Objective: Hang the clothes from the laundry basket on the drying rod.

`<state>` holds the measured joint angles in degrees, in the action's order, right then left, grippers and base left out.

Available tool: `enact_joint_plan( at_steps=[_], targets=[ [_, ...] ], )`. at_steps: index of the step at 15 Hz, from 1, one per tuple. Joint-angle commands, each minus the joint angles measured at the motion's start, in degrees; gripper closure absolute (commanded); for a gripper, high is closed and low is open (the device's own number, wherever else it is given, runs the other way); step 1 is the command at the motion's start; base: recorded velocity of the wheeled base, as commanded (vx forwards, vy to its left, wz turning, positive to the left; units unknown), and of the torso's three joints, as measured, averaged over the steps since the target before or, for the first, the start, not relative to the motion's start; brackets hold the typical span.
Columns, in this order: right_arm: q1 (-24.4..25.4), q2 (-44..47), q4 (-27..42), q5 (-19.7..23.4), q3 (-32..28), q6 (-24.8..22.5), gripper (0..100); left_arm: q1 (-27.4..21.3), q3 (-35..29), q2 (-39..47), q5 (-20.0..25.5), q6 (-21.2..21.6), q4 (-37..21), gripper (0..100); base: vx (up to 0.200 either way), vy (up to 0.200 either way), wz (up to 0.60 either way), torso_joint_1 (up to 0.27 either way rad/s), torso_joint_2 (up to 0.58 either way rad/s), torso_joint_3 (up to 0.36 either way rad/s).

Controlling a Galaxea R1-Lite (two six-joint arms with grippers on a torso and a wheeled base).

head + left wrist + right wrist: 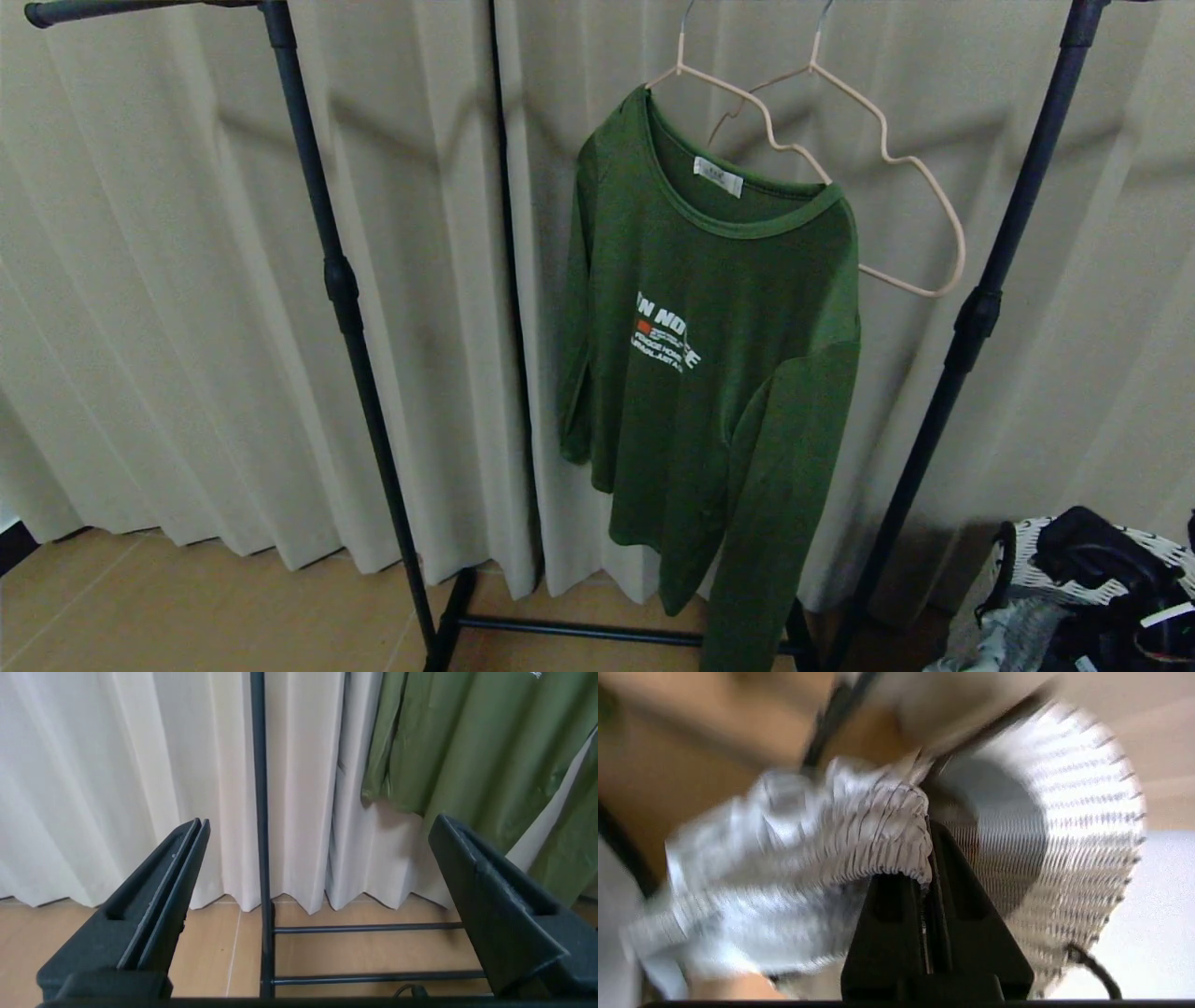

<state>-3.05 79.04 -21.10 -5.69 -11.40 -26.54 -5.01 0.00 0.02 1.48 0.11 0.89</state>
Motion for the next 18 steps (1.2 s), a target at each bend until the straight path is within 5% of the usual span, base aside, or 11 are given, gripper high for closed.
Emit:
enact_joint_plan(
  at_steps=[1,4,18],
  targets=[
    [2.52,-13.39,4.93,1.39,-7.23,4.39,100,0.0,0.0,-0.02,0.02,0.07,-0.01,0,0.0,0.0,0.0,0.0,0.0,0.0],
    [6.3,-15.85,11.43,1.21,-10.4,4.83,100,0.0,0.0,-0.02,-0.07,-0.02,-0.01,0,-0.2,0.0,0.0,0.009,0.0,0.001],
    [17.11,-7.33,10.73,1.3,-19.54,5.18,100,0.0,0.0,-0.02,0.37,3.85,0.08,0,-0.171,0.0,0.0,0.003,0.0,0.003]
  ],
)
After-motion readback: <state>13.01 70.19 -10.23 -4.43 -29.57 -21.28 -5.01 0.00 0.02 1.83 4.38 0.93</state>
